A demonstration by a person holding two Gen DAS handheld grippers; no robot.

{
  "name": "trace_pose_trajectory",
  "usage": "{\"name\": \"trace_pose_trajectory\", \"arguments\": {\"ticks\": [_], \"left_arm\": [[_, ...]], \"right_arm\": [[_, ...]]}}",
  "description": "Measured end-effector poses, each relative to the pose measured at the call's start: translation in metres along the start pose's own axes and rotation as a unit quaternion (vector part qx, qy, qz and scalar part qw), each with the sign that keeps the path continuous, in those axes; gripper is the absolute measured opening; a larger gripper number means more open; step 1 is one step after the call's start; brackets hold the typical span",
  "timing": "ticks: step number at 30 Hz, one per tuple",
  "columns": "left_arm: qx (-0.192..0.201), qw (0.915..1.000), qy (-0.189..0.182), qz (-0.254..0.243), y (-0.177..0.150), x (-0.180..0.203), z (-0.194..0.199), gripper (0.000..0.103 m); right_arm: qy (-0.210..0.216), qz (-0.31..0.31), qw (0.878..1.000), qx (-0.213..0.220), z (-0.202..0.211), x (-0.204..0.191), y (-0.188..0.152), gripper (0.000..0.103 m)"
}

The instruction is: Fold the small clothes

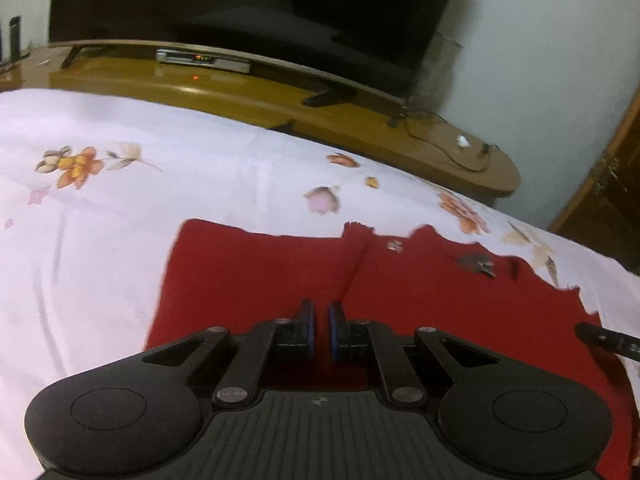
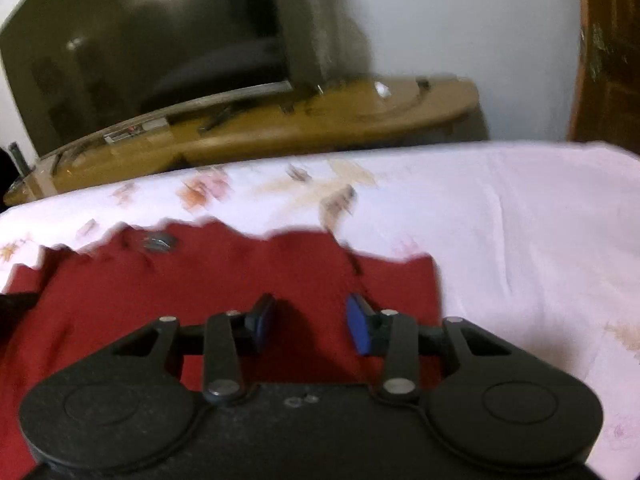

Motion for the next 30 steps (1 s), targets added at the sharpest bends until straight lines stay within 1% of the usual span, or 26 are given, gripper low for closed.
{"name": "trace_pose_trajectory", "arguments": {"ticks": [2, 3, 4, 5, 6, 8, 11, 14, 16, 18, 20, 21, 22, 24, 25, 27, 28, 30], "left_arm": [[0.0, 0.9999, 0.008, 0.012, 0.003, -0.004, 0.005, 0.008], [0.007, 0.9997, 0.017, 0.019, 0.004, -0.006, 0.012, 0.008], [0.016, 0.9994, 0.015, 0.025, 0.005, -0.005, 0.021, 0.008], [0.021, 0.9995, 0.009, 0.022, 0.005, -0.003, 0.028, 0.008], [0.026, 0.9996, 0.005, 0.007, 0.004, 0.003, 0.035, 0.008], [0.036, 0.9988, -0.001, -0.033, 0.001, 0.02, 0.046, 0.008], [0.024, 0.9974, -0.02, -0.065, -0.004, 0.043, 0.04, 0.008], [0.008, 0.9983, -0.021, -0.054, -0.003, 0.046, 0.022, 0.008], [0.003, 0.999, -0.002, -0.045, 0.001, 0.037, 0.009, 0.008], [0.008, 0.9993, 0.017, -0.033, 0.004, 0.022, 0.001, 0.008], [0.007, 0.9997, 0.022, -0.009, 0.004, 0.005, -0.006, 0.007], [0.01, 0.9998, 0.018, 0.001, 0.002, 0.002, -0.007, 0.007], [0.013, 0.9998, 0.013, 0.005, 0.0, 0.001, -0.007, 0.007], [0.015, 0.9995, 0.022, -0.013, -0.002, 0.007, -0.006, 0.007], [0.014, 0.9993, 0.028, -0.019, -0.002, 0.009, -0.005, 0.007], [0.014, 0.9994, 0.029, -0.014, -0.002, 0.014, 0.003, 0.008], [0.016, 0.9993, 0.03, -0.014, -0.003, 0.017, 0.009, 0.008], [0.016, 0.9994, 0.022, -0.019, -0.008, 0.026, 0.02, 0.008]], "right_arm": [[-0.003, -0.017, 1.0, -0.004, 0.002, 0.005, 0.005, 0.03], [-0.006, -0.013, 1.0, -0.004, 0.004, 0.004, 0.006, 0.03], [-0.008, -0.011, 1.0, -0.001, 0.009, 0.003, 0.007, 0.031], [-0.001, -0.015, 1.0, 0.003, 0.017, 0.001, 0.006, 0.035], [0.008, -0.019, 1.0, 0.007, 0.022, -0.001, 0.004, 0.038], [0.019, -0.006, 1.0, 0.01, 0.035, -0.009, -0.003, 0.039], [0.03, 0.021, 0.999, 0.01, 0.045, -0.026, -0.017, 0.039], [0.038, 0.028, 0.999, -0.001, 0.04, -0.04, -0.022, 0.038], [0.04, 0.027, 0.999, 0.004, 0.035, -0.045, -0.016, 0.038], [0.037, 0.03, 0.999, 0.008, 0.028, -0.047, -0.01, 0.038], [0.017, 0.038, 0.999, 0.009, 0.016, -0.039, -0.007, 0.038], [-0.003, 0.045, 0.999, 0.008, 0.006, -0.031, -0.007, 0.036], [-0.016, 0.046, 0.999, 0.002, -0.002, -0.021, -0.008, 0.035], [0.001, 0.022, 1.0, 0.007, -0.005, -0.011, -0.006, 0.033], [0.0, 0.022, 1.0, 0.006, -0.005, -0.011, -0.006, 0.033], [-0.009, 0.035, 0.999, 0.005, -0.001, -0.017, -0.007, 0.036], [-0.006, 0.032, 0.999, 0.006, 0.003, -0.02, -0.007, 0.037], [0.017, 0.023, 1.0, 0.011, 0.019, -0.027, -0.01, 0.039]]}}
Point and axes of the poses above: each gripper's, at about its wrist camera, not at the fingertips, and z roughly against the way its jaws point, x to its right, y to its top, the point moved 8 cm from there along -z, roughly the way its jaws point, and after that the axes turned 14 degrees about -z, right-handed, at the moved point
